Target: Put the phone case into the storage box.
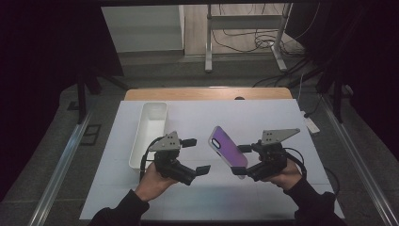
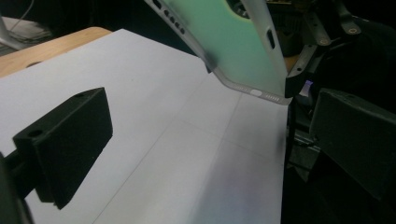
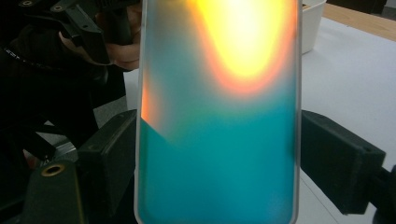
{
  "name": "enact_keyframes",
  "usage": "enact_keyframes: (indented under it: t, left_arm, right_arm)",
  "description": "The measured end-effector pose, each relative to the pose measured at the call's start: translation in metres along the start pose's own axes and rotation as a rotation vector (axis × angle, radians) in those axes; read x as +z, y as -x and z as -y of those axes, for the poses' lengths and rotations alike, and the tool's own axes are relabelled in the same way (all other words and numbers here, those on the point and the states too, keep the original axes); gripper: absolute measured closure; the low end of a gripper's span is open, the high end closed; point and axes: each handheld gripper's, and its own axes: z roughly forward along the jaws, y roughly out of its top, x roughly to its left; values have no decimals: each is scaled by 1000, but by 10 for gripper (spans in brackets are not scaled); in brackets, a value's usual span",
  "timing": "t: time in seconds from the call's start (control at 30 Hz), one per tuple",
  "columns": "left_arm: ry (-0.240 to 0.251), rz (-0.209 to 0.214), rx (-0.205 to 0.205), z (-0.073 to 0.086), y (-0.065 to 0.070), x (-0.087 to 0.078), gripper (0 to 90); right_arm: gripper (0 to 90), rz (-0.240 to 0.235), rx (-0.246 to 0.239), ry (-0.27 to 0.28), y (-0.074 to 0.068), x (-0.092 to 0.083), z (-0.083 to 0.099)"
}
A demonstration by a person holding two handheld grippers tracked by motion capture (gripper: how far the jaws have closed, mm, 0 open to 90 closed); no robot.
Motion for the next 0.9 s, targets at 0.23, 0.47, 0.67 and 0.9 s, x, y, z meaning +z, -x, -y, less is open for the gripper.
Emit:
enact_keyframes:
  t: [0.23,0.47,0.67,0.9]
  left_arm:
    - [8,53,4,-3,1,4,10]
    - [-2,86,22,-6,5,9,80]
    - [-20,124,42,-9,8,11,225]
    - [-41,170,29,-9,9,10,452]
  right_arm:
    - [171,-9,-13,-3,-3,3,-1]
    - [171,-17,-23,-7,-5,6,-1]
    - [171,-27,-30,-12,-6,7,-1]
    - [171,-36,-32,-21,-6,9,0]
